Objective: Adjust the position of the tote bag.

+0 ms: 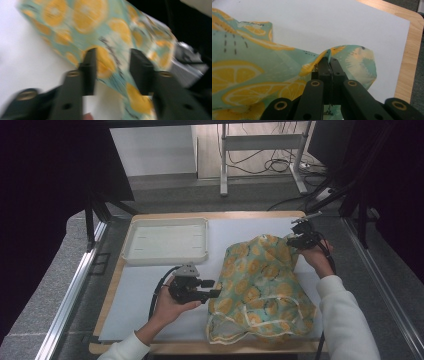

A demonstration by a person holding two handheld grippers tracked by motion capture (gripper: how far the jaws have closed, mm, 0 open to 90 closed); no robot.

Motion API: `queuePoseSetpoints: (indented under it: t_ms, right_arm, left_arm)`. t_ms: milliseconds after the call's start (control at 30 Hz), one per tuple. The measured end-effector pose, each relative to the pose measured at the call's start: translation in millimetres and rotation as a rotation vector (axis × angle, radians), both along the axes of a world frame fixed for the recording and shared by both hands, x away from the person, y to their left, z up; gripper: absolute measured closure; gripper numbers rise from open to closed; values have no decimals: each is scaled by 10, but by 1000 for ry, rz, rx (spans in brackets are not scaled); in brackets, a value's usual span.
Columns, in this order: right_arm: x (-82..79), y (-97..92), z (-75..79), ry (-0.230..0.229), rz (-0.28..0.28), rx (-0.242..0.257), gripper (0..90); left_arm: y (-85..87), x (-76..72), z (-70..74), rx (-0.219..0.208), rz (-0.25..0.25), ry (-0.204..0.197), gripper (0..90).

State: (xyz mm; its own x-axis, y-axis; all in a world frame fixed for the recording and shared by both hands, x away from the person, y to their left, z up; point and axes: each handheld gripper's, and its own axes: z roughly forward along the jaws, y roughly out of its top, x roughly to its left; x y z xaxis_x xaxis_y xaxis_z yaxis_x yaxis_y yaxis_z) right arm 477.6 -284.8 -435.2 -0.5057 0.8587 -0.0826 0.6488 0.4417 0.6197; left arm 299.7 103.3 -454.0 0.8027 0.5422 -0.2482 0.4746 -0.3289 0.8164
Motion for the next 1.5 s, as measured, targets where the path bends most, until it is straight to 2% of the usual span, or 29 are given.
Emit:
queuePoseSetpoints:
  t_ms: [67, 167, 233, 300, 400, 467, 533, 600, 733, 833, 933, 1100, 1233, 1400, 1500]
  right_arm:
    - [-36, -16, -12, -2, 5, 3, 893]
    - [-88, -36, -16, -11, 12, -1, 893]
    - [-118, -55, -17, -14, 9, 4, 893]
    - [-148, -78, -19, -15, 9, 4, 892]
    - [-203, -111, -22, -20, 9, -6, 892]
    - [-240, -130, -15, -29, 13, -22, 892]
    - [-267, -152, -4, -34, 14, -20, 892]
    - [-282, -160, -1, -37, 8, -21, 892]
    - [-289, -147, -4, -38, 7, -25, 892]
    - [-284, -120, -2, -42, 12, -33, 892]
    - [-276, -101, 4, -42, 14, -37, 892]
    - [-268, -104, 13, -43, 15, -41, 892]
    - [-232, -103, 0, -32, 9, -43, 892]
    - [-84, -38, -6, -25, 2, -45, 892]
    - [48, 49, 12, -28, 5, -54, 892]
  left_arm:
    - [27, 83, 11, -7, 50, 6, 433]
    - [-25, 254, -10, 7, 89, 67, 313]
    - [-105, 348, -44, 14, 86, 113, 274]
    - [-209, 409, -90, 51, 65, 167, 193]
    - [-333, 405, -177, 104, 53, 199, 139]
    - [-377, 393, -240, 119, 39, 224, 146]
    - [-412, 387, -290, 144, 30, 227, 244]
    - [-452, 385, -329, 173, 30, 218, 392]
    - [-494, 399, -387, 205, 6, 211, 744]
    - [-484, 409, -402, 212, 0, 196, 872]
    - [-448, 420, -398, 199, -6, 204, 900]
    - [-327, 385, -318, 154, -3, 173, 900]
    - [-158, 340, -221, 105, -10, 155, 900]
    - [4, 256, -136, 41, -3, 139, 900]
    - [59, 212, -91, 27, 5, 124, 900]
